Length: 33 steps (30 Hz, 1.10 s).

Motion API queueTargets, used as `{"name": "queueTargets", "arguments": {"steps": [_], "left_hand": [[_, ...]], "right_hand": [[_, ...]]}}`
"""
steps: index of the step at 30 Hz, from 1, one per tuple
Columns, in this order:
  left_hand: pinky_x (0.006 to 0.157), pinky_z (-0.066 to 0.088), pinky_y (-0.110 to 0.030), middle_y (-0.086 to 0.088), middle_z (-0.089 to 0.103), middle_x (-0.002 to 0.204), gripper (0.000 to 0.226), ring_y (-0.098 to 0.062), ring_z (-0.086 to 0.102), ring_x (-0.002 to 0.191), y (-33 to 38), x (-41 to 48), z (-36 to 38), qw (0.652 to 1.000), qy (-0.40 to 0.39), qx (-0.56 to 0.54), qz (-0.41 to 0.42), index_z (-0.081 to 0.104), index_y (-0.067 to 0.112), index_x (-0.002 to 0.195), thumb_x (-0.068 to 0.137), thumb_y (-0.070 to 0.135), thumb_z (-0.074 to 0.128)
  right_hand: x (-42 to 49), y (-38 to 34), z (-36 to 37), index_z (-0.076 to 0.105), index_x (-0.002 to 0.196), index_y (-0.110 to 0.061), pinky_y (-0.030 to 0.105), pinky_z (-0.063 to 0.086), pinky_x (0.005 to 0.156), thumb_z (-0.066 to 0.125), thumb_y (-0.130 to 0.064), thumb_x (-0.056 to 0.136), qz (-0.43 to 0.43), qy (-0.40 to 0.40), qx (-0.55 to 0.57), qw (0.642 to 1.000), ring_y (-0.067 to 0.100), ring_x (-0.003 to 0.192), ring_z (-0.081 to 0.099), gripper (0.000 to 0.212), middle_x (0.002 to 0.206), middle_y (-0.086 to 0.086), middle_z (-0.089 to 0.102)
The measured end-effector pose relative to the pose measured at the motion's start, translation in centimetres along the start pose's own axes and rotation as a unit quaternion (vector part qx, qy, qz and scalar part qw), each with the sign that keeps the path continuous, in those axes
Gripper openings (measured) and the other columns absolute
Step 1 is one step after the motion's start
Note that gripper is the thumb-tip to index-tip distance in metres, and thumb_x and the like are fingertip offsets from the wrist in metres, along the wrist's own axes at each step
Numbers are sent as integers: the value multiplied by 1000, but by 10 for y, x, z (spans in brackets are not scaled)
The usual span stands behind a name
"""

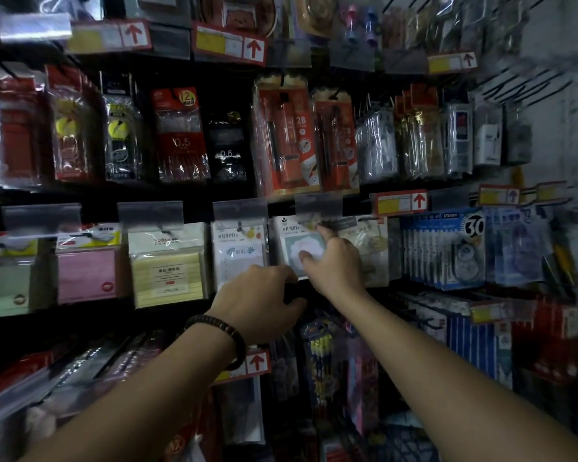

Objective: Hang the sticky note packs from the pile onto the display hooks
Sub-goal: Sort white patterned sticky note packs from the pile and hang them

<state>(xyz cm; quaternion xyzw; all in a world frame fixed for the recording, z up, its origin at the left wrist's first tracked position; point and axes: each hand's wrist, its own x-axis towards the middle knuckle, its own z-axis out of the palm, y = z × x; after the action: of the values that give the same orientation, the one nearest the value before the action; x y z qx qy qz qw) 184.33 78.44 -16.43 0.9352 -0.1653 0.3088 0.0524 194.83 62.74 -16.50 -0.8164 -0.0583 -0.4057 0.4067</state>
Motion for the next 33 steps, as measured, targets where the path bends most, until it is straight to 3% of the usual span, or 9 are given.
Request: {"name": "queueTargets", "arguments": {"steps": [3,7,12,16,20,26,28,31,33], "left_hand": [[74,65,-39,9,73,101,36,-14,71,86,-4,-20,-3,1000,18,-13,5,66,37,124,97,60,59],[74,63,-38,18,74,98,43,-7,71,86,-21,-64,-10,996,29,-83,-2,57,43,134,95,62,61],[69,60,-40,23,72,81,35,1,66,68,-54,-142,1,989,58,-133,-16,58,46,127,95,59,62],[62,58,-38,24,70,75,20,2,66,65,-76,-222,41,985,51,-157,-50,62,43,116,98,51,62],[63,58,-37,21,71,76,17,-2,69,70,-104,-316,105,980,-21,-162,-117,67,39,114,98,46,66],[67,56,-28,27,68,80,12,-2,69,80,-141,-448,207,933,-196,-170,-247,67,44,111,99,45,67],[75,59,-31,22,73,87,13,0,68,82,-149,-477,237,909,-246,-183,-282,69,42,112,99,44,68],[73,50,-20,15,76,97,18,2,62,79,-159,-505,276,878,-304,-190,-317,71,36,117,100,41,68],[75,51,-21,15,75,102,19,0,64,83,-166,-515,301,861,-325,-194,-340,70,36,119,101,42,67]], "right_hand": [[1,-5,2,46,155,-40,45,58,98,73,-50,93,8,-24,-44,999,37,117,65,68,134,13,63],[-14,-6,3,48,154,-44,45,62,95,78,-37,89,17,-36,-34,999,31,112,69,71,133,4,67],[-80,-5,-10,62,133,-29,42,61,86,66,-26,99,-85,27,47,995,18,103,65,34,115,-4,61],[-171,-3,-18,69,106,-19,23,48,70,66,-14,99,-196,42,125,972,9,81,63,9,91,-4,66],[-280,21,7,70,100,-14,22,47,65,68,-11,102,-192,-126,139,963,10,77,63,5,89,-4,67],[-427,103,79,71,97,-23,32,53,68,68,-18,104,-41,-361,104,926,10,79,66,9,86,-9,68],[-471,133,105,70,93,-24,33,53,67,69,-17,102,25,-416,71,906,10,77,65,12,82,-8,67],[-529,170,142,67,81,-32,26,51,65,70,-11,96,86,-478,20,874,7,76,68,26,73,-9,68],[-561,191,170,62,78,-35,25,52,68,69,-10,94,109,-521,-18,846,5,79,68,31,75,-12,68]]}}
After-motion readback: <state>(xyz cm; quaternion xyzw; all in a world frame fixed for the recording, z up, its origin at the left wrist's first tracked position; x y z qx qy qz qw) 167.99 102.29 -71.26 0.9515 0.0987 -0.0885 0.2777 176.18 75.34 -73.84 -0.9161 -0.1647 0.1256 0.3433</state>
